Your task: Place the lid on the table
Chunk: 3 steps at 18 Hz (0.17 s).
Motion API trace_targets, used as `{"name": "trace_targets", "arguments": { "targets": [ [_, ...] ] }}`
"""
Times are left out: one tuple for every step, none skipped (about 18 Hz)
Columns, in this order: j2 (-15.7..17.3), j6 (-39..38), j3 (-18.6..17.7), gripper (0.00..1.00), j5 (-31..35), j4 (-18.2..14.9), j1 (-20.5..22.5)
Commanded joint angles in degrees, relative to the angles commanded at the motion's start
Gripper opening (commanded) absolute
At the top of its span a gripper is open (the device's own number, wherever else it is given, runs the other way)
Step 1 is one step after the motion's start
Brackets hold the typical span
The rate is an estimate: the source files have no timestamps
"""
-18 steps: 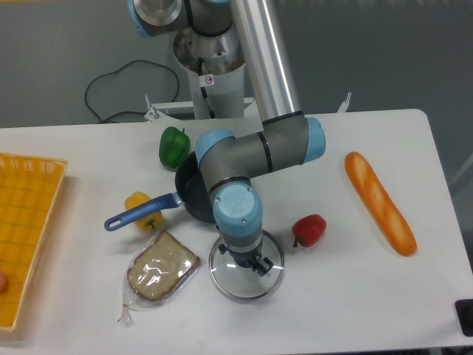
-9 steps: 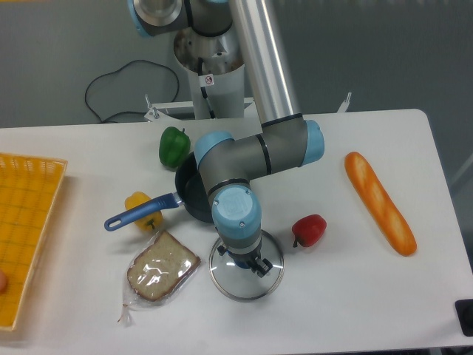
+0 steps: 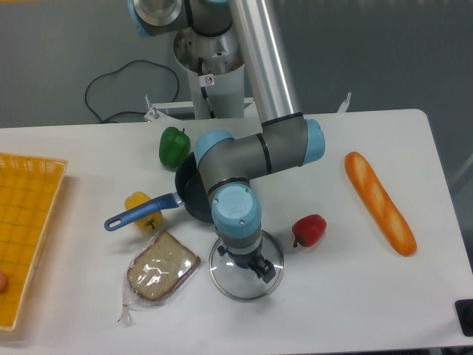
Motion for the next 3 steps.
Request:
{"name": "trace_targets", "arguments": {
  "targets": [
    [0.1, 0.8, 0.0, 1.0, 0.0, 0.0, 0.0],
    [0.3, 1.0, -0.1, 1.0, -0.1, 0.0, 0.0],
    [0.7, 1.1, -0.3, 1.0, -0.2, -0.1, 0.0]
  ]
}}
